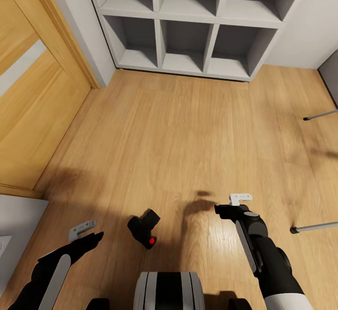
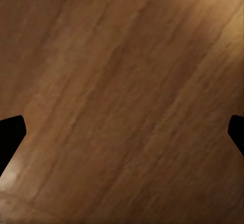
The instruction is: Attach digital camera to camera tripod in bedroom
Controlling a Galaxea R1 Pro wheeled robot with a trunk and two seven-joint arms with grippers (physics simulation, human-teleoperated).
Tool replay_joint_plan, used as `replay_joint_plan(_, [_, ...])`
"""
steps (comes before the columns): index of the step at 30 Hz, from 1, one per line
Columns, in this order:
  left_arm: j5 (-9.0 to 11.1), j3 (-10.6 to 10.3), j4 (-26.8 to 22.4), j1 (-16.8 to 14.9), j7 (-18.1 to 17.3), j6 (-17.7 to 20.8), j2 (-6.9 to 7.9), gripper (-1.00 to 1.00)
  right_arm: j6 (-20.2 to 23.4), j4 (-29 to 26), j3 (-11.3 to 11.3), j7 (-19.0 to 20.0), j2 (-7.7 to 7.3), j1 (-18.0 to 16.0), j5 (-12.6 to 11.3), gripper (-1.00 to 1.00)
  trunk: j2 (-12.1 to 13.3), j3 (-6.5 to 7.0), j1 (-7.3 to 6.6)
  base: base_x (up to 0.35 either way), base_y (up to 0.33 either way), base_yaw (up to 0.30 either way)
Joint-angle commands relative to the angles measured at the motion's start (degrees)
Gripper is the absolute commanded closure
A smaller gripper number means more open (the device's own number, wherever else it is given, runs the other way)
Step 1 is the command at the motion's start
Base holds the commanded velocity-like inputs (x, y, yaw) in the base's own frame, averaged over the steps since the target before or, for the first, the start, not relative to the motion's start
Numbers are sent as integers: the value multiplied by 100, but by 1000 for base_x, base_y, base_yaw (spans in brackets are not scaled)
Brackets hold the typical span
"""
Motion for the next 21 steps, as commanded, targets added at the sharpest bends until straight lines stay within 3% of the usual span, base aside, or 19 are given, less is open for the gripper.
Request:
replay_joint_plan(1, [61, -2, -7, -2, 45, 24, 1, -100, 30, -7, -6, 21, 3, -2, 37, -100, -1, -3, -1, 0, 0, 0])
replay_joint_plan(21, [35, -8, -100, -2, 43, 3, -29, -100, 31, -10, -9, 59, 4, -7, 97, -100, -1, -3, -1, 0, 0, 0])
